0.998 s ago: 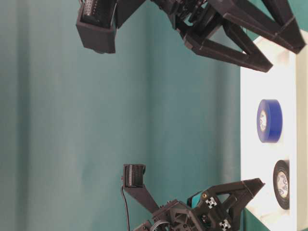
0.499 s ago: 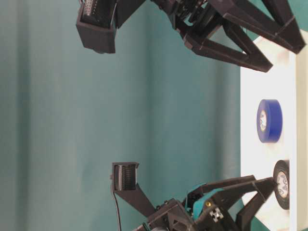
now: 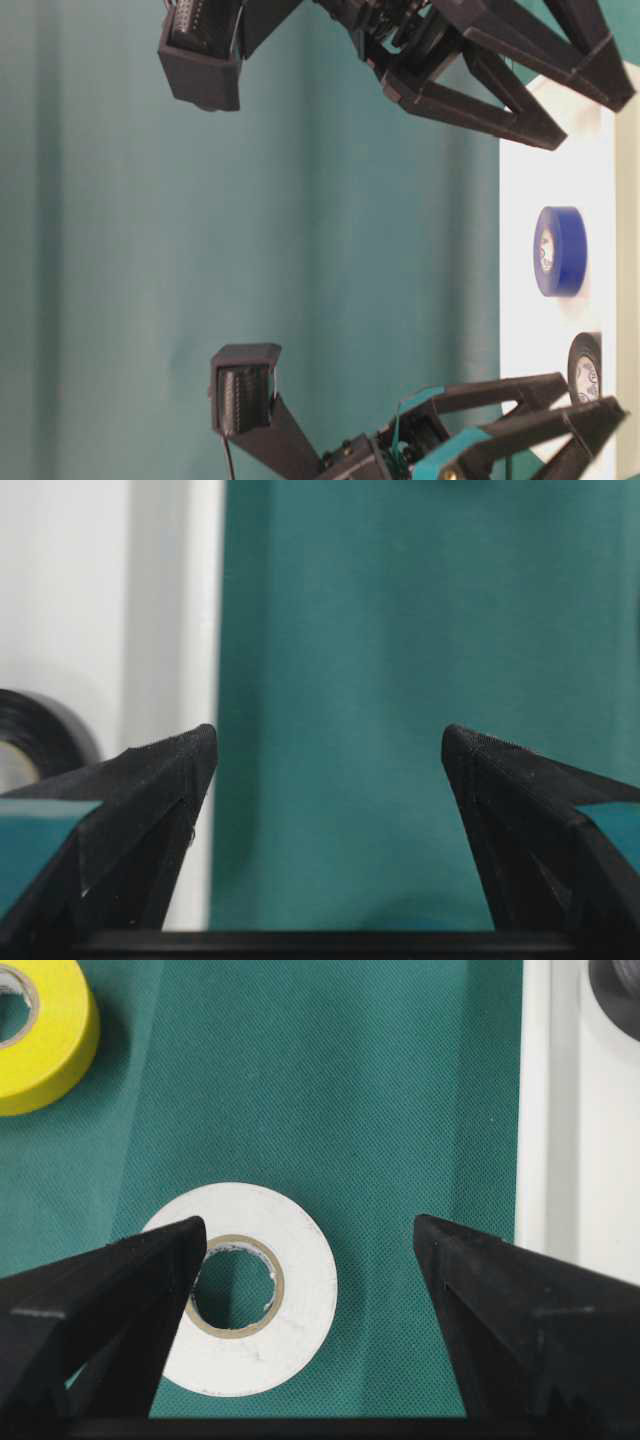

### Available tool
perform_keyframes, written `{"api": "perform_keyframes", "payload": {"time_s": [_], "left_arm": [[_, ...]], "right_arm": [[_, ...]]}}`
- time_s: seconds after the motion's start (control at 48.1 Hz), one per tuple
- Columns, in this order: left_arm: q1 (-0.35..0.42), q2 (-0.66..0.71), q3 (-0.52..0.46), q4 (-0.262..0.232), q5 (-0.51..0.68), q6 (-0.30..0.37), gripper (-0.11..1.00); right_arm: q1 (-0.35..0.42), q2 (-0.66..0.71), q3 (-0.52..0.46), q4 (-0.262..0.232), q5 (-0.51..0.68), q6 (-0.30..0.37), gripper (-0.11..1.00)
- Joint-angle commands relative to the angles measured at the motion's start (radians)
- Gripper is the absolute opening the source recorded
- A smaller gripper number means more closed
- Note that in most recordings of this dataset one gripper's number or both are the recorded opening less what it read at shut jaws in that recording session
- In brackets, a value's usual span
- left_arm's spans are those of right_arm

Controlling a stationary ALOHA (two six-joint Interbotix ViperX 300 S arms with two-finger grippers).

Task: Put the tape alternately from left to right into the white case.
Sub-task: 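Release the black roll and withdraw the left gripper from the tray, then lower the right gripper into the white roll's hole and close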

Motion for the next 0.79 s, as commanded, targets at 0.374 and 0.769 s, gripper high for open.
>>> {"api": "perform_keyframes", "payload": {"time_s": [0.374, 0.769], "left_arm": [[-0.084, -0.043, 0.028, -0.002, -0.009, -0.051, 1.0], [-0.123, -0.052, 0.041, -0.003, -0.017, -0.069, 1.0]], "right_arm": [[0.006, -0.012, -0.009, 0.002, -0.008, 0.002, 0.85], [0.008, -0.012, -0.008, 0.002, -0.008, 0.002, 0.85]]}}
